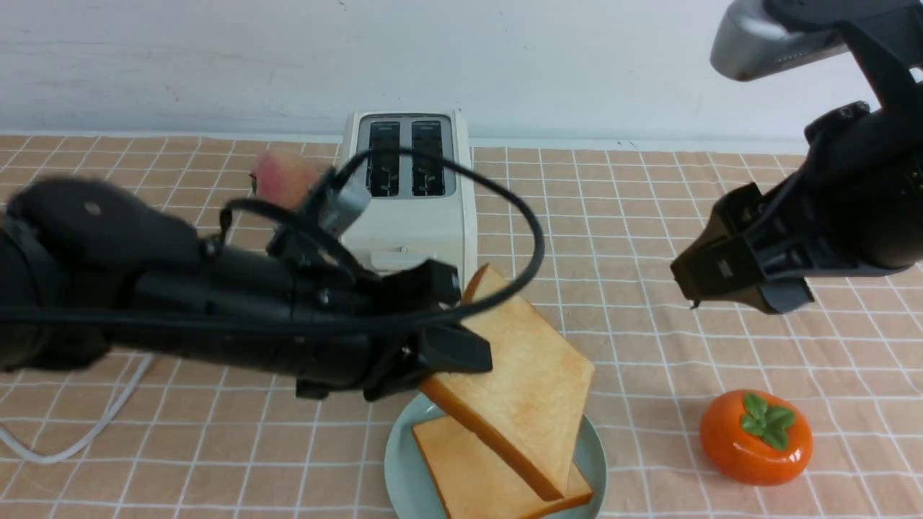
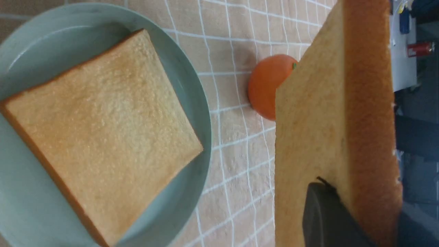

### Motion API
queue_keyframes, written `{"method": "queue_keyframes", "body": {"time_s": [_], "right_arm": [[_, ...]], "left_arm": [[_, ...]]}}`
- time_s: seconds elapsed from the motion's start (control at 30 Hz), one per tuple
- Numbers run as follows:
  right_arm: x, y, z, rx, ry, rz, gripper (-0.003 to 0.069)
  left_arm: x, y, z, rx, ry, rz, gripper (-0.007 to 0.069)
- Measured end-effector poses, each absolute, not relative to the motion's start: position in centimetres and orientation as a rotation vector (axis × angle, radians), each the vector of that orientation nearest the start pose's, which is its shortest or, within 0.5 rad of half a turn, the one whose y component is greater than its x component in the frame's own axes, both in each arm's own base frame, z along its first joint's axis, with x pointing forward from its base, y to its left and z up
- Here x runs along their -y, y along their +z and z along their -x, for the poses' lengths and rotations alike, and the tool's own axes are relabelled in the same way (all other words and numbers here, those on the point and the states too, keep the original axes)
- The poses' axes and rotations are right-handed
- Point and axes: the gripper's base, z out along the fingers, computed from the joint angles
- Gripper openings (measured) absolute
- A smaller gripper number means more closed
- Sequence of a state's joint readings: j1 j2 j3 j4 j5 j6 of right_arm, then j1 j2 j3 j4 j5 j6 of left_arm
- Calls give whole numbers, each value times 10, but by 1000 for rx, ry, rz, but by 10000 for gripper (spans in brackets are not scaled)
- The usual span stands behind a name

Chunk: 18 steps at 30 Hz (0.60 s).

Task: Take toasted bread from bread machine on light coffee tablecloth place on plate.
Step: 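Place the slice of bread on the plate with the left gripper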

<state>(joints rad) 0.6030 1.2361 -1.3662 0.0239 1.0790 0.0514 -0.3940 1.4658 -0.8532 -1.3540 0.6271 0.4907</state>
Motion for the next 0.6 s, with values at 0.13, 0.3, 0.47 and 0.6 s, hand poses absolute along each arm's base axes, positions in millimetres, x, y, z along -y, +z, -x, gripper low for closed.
{"method": "queue_keyframes", "body": {"time_s": [0.13,0.3,0.47,0.6], "right_arm": [[-140,409,-200,-2356,323,663,549],[-140,410,-200,-2352,325,661,549],[-140,410,-200,-2353,326,657,549],[-140,410,-200,-2359,333,644,549]], "left_arm": [[159,221,-262,-2445,-1210,204,101],[161,199,-269,-2495,-1184,256,218],[162,198,-267,-2513,-1169,158,481],[147,205,-266,-2477,-860,-100,654]]}}
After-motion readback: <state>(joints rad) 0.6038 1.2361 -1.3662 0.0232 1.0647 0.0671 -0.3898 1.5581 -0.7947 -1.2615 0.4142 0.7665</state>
